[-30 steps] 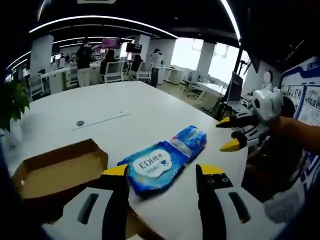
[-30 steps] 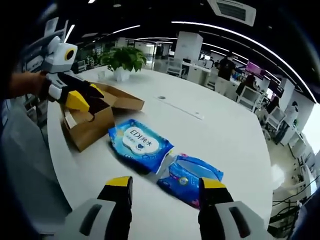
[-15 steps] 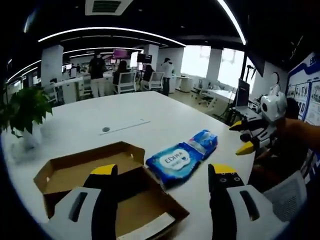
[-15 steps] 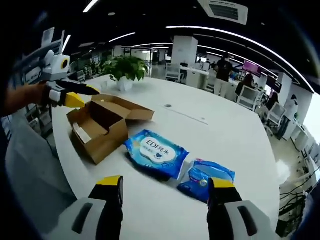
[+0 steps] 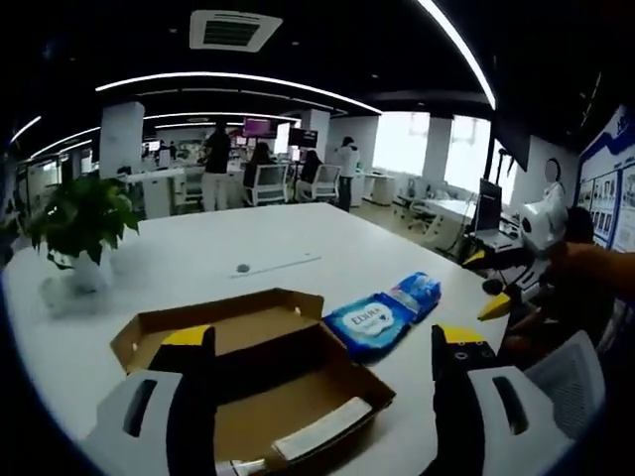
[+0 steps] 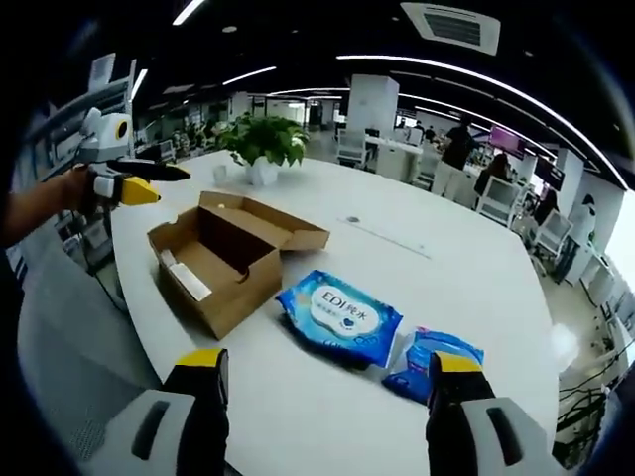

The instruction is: Operate the shoe box by opening the lid, removing the specified soft item, and placing it in the target area until the item is outside and the box remains undamaged.

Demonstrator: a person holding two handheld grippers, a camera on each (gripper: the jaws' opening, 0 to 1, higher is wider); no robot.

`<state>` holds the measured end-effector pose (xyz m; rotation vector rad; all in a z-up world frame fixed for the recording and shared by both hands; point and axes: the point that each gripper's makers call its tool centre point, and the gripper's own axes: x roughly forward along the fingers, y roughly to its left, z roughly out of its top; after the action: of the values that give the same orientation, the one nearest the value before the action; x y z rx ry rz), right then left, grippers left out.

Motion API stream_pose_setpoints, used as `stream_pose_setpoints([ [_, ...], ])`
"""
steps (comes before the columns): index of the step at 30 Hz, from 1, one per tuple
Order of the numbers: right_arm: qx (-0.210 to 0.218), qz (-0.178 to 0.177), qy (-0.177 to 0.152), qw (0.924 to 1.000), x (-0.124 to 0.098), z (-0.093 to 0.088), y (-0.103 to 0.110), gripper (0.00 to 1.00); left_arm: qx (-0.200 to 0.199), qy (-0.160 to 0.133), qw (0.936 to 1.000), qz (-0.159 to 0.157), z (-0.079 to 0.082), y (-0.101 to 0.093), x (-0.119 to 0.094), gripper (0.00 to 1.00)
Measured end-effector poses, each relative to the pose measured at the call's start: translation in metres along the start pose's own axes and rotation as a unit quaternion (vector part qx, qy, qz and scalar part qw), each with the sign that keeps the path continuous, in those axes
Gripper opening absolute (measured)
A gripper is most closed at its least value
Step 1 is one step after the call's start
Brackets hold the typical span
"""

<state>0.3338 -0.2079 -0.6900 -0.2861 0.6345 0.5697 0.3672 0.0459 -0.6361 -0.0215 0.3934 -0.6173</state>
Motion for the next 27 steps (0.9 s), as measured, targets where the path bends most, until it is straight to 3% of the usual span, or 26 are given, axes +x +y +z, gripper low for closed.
stream_pose_setpoints([
  [13, -0.022, 0.043, 0.016, 0.9987, 0.014, 0.014, 0.038, 0.89, 0.028, 0.012, 0.9991, 0.03, -0.021, 0.027, -0.054, 1.0],
  [16, -0.028, 0.053, 0.014, 0.9981, 0.018, 0.021, 0.045, 0.9, 0.025, 0.023, 0.9989, 0.032, -0.032, 0.03, -0.064, 1.0],
  [27, -0.07, 0.099, 0.027, 0.9922, 0.043, 0.04, 0.071, 0.88, 0.003, 0.012, 0.9978, 0.065, -0.056, 0.038, -0.088, 1.0],
])
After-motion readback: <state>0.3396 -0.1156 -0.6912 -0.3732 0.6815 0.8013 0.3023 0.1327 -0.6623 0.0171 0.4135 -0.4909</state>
